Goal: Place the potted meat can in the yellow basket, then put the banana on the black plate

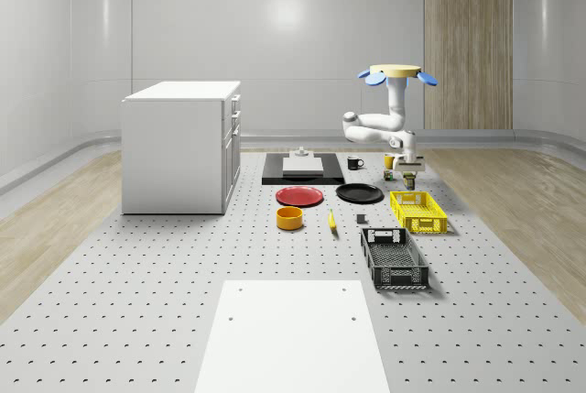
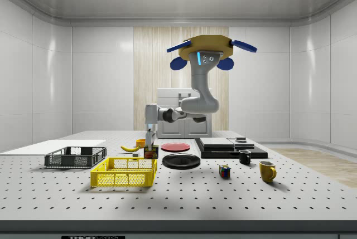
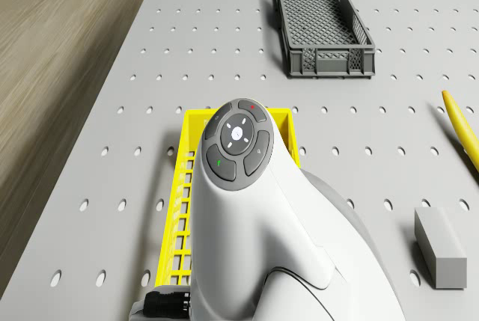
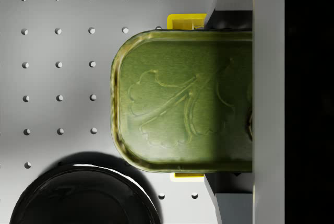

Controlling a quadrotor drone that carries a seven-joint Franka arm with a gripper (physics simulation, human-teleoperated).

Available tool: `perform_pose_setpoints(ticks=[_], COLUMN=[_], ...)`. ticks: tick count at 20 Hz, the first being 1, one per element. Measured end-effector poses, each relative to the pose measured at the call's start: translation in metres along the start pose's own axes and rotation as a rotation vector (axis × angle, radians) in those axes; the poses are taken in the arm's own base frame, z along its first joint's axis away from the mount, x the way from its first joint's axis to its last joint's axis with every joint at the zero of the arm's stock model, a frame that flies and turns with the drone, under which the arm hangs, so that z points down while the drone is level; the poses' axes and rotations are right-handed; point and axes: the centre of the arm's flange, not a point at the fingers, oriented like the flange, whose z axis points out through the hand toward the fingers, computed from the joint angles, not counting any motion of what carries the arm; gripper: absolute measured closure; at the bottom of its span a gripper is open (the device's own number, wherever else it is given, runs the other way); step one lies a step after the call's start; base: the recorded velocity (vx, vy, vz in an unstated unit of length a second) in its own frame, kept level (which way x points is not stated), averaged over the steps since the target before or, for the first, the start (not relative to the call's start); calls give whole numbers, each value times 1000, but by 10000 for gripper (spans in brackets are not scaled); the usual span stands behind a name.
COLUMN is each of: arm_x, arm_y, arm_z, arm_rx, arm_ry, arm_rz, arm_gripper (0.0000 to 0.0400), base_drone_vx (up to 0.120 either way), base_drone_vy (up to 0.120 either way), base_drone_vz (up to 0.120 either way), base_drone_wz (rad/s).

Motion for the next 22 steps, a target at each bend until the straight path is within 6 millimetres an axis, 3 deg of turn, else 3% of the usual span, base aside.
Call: perform_pose_setpoints(ticks=[12,18,22], arm_x=[0,0,0], arm_y=[0,0,0], arm_z=[0,0,0], arm_rx=[0,0,0], arm_ry=[0,0,0], arm_rz=[0,0,0], arm_gripper=[108,108,108], base_drone_vx=[120,120,120], base_drone_vy=[0,0,0], base_drone_vz=[0,-113,-10], base_drone_wz=[0,0,0])
